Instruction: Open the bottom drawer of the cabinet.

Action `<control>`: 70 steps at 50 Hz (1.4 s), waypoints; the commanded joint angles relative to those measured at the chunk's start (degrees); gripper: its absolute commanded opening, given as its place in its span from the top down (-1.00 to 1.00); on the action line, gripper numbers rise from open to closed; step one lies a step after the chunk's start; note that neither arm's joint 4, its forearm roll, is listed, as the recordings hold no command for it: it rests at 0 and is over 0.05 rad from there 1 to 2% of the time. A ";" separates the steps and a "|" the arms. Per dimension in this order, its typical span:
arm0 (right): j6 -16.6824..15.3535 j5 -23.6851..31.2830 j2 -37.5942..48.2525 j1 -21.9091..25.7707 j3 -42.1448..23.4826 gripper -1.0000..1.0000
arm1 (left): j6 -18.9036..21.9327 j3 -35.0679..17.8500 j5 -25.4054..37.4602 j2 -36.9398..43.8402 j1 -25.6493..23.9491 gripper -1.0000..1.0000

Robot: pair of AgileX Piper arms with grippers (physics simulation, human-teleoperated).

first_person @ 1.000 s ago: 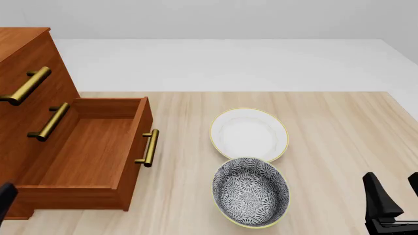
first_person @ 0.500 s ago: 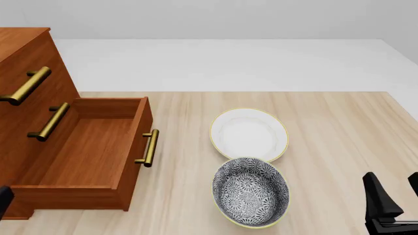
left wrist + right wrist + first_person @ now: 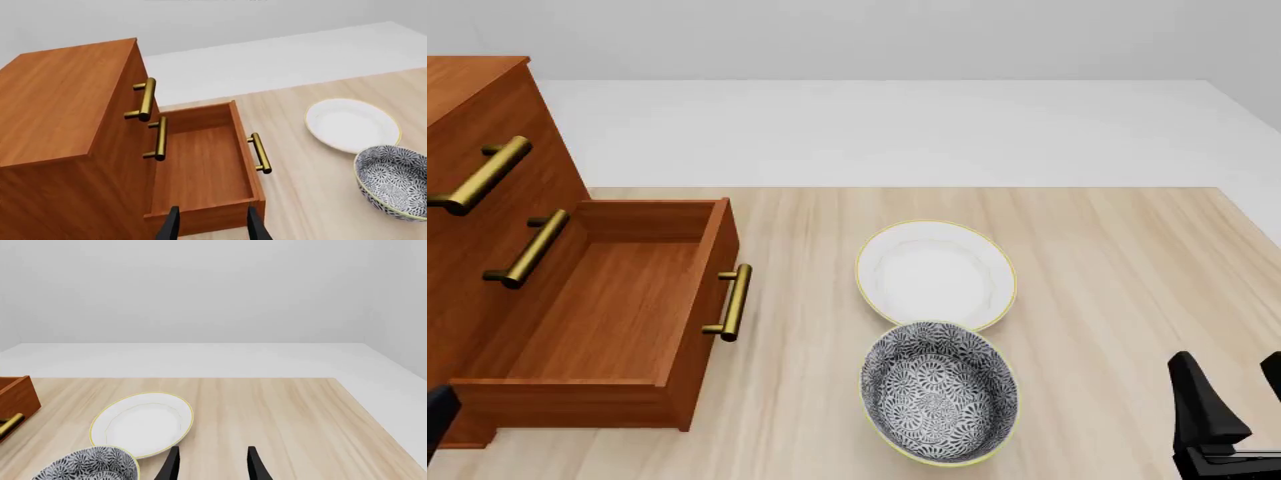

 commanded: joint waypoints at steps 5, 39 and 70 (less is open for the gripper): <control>0.02 0.00 0.00 0.00 0.00 -1.00 | -0.21 -2.06 0.92 0.00 -0.17 -1.00; 0.00 0.00 0.00 0.00 0.00 -1.00 | 1.68 -5.47 0.60 0.00 0.47 -1.00; 0.02 0.00 0.02 0.00 0.00 -1.00 | 3.17 -5.26 -1.72 0.00 -4.67 -1.00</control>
